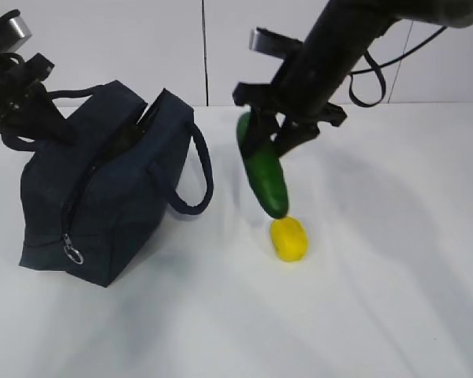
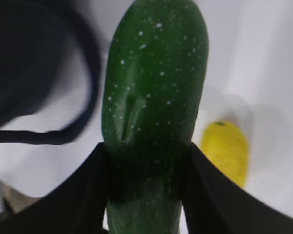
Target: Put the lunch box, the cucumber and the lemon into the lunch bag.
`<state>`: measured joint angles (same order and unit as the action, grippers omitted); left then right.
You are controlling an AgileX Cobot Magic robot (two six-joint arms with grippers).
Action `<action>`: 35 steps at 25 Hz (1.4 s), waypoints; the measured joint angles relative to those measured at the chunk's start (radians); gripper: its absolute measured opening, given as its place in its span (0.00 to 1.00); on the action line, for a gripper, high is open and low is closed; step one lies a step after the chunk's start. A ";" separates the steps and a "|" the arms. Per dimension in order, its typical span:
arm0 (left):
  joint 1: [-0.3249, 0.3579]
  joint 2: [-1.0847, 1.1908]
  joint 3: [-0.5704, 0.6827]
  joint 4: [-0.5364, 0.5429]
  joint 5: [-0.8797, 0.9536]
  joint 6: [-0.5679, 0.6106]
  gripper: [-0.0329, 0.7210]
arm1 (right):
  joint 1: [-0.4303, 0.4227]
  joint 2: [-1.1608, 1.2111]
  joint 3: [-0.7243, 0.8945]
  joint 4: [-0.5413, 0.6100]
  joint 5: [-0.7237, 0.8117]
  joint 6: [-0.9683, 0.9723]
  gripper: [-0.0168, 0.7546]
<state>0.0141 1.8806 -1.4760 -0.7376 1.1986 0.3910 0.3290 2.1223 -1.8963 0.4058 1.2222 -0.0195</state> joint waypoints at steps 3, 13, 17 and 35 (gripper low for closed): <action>0.000 0.000 0.000 0.000 0.000 -0.001 0.03 | 0.000 -0.004 -0.068 0.218 0.002 -0.066 0.43; 0.000 0.000 0.000 -0.151 -0.002 0.015 0.03 | 0.002 0.012 -0.113 0.663 -0.038 -0.144 0.43; 0.000 0.000 0.000 -0.251 -0.002 0.054 0.03 | 0.002 0.063 -0.113 0.687 -0.049 -0.153 0.43; 0.000 0.000 0.000 -0.371 -0.005 0.104 0.03 | 0.060 0.223 -0.113 0.736 -0.197 -0.159 0.53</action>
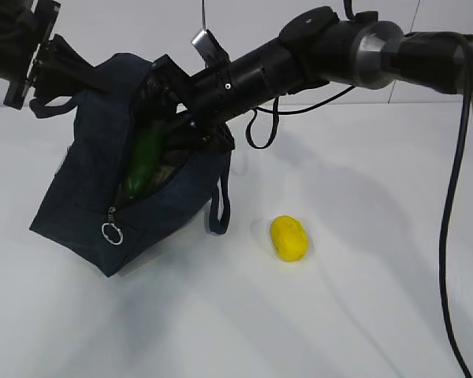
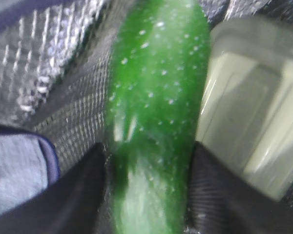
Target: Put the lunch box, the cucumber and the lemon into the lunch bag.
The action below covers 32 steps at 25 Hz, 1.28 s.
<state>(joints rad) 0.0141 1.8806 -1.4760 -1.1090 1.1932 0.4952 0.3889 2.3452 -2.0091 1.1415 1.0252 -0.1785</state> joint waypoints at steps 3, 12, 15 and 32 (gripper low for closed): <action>0.000 0.000 0.000 -0.002 0.000 0.000 0.03 | 0.000 0.000 0.000 0.005 -0.006 0.000 0.61; 0.004 0.000 0.000 0.005 0.000 0.002 0.03 | -0.011 0.000 0.000 0.014 0.121 -0.033 0.66; 0.008 0.000 0.000 0.033 0.000 0.002 0.03 | -0.020 0.000 0.000 0.011 0.152 -0.036 0.66; 0.019 0.000 0.000 0.212 0.002 -0.006 0.03 | -0.028 -0.266 -0.023 -0.604 0.204 0.162 0.66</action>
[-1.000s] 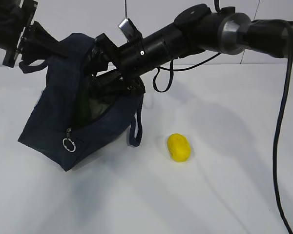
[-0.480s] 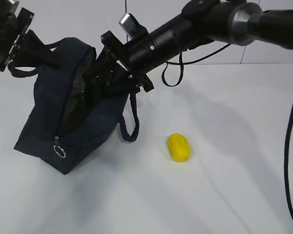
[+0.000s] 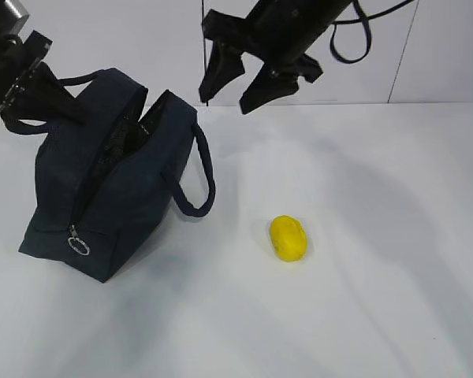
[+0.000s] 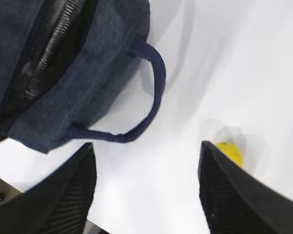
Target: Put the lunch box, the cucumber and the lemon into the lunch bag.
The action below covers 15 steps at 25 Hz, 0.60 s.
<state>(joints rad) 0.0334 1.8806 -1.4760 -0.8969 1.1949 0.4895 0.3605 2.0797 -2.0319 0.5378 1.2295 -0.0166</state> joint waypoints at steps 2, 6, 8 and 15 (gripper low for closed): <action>0.000 0.000 0.000 0.002 0.000 0.000 0.03 | 0.000 -0.031 0.000 -0.067 0.000 0.028 0.66; 0.000 0.000 0.000 0.002 0.000 0.000 0.03 | 0.017 -0.093 0.015 -0.181 0.006 0.049 0.66; 0.000 0.000 0.000 0.004 0.000 0.000 0.03 | 0.033 -0.126 0.043 -0.231 0.008 0.054 0.66; 0.000 0.000 0.000 0.004 0.000 0.000 0.03 | 0.049 -0.181 0.181 -0.389 0.008 0.038 0.66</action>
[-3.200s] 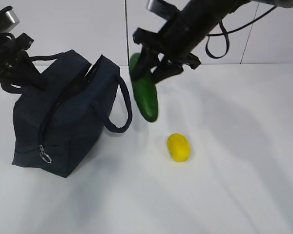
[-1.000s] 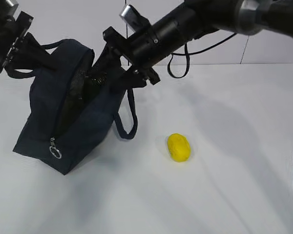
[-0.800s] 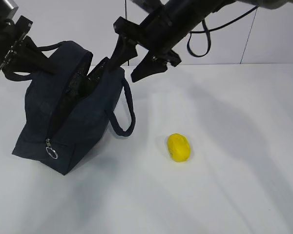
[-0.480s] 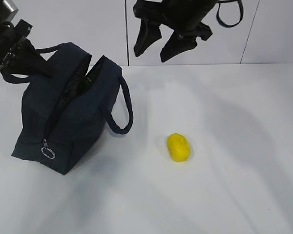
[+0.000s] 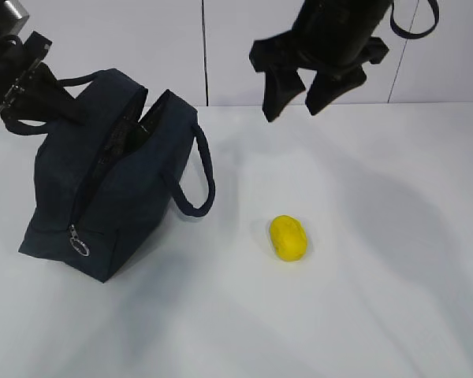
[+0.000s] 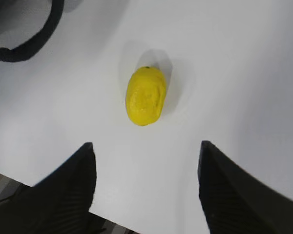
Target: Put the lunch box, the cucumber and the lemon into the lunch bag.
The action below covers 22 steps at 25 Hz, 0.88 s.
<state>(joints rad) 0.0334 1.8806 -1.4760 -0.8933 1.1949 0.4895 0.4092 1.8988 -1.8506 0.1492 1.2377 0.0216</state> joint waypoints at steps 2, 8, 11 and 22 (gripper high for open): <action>0.000 0.000 0.000 0.000 0.000 0.000 0.03 | 0.000 -0.012 0.055 -0.043 0.000 -0.008 0.66; 0.000 0.000 0.000 -0.004 0.000 0.000 0.03 | 0.000 -0.031 0.181 -0.076 0.000 -0.022 0.66; 0.000 0.000 0.000 -0.004 0.000 0.000 0.03 | 0.000 -0.033 0.208 -0.049 0.000 -0.009 0.66; 0.000 0.000 0.000 -0.004 0.000 0.000 0.03 | 0.000 -0.033 0.223 -0.016 -0.002 0.000 0.66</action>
<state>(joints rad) 0.0334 1.8806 -1.4760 -0.8970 1.1949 0.4895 0.4092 1.8658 -1.6278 0.1329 1.2359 0.0211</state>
